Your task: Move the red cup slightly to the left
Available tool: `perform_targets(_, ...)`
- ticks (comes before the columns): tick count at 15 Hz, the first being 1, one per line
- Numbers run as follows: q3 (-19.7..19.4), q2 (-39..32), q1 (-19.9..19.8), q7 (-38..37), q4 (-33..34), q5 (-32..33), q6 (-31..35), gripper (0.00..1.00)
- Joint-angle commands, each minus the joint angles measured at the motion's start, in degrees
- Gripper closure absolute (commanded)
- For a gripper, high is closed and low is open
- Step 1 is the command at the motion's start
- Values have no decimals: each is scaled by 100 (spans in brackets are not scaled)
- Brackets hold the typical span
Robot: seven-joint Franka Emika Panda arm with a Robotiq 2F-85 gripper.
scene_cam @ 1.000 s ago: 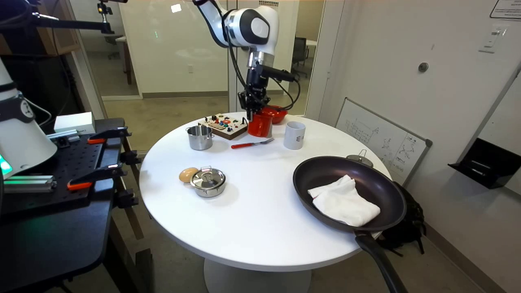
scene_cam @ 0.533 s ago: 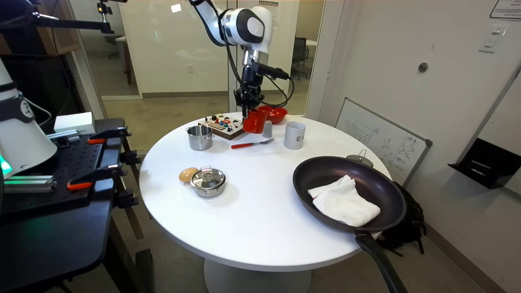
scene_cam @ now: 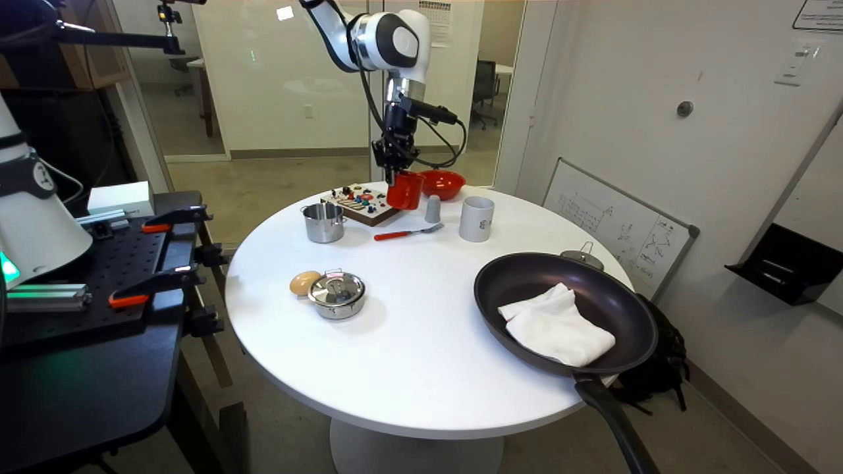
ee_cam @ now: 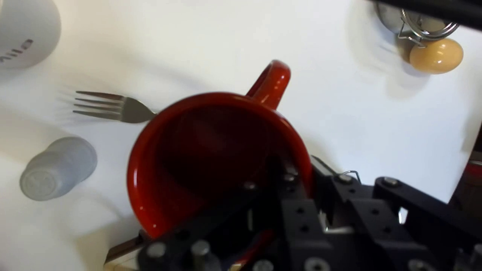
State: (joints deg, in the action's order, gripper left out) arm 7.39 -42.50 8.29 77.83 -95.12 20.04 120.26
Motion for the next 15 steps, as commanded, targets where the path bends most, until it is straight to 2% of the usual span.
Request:
perform_targets(1,-63,-259,285,-171,348,286,-297,98)
perform_targets(6,-54,-592,397,-135,729,386,-270,98)
perform_targets(12,-31,-908,247,128,1256,253,-451,98)
perform_targets(15,-74,-972,321,103,1344,356,-434,98)
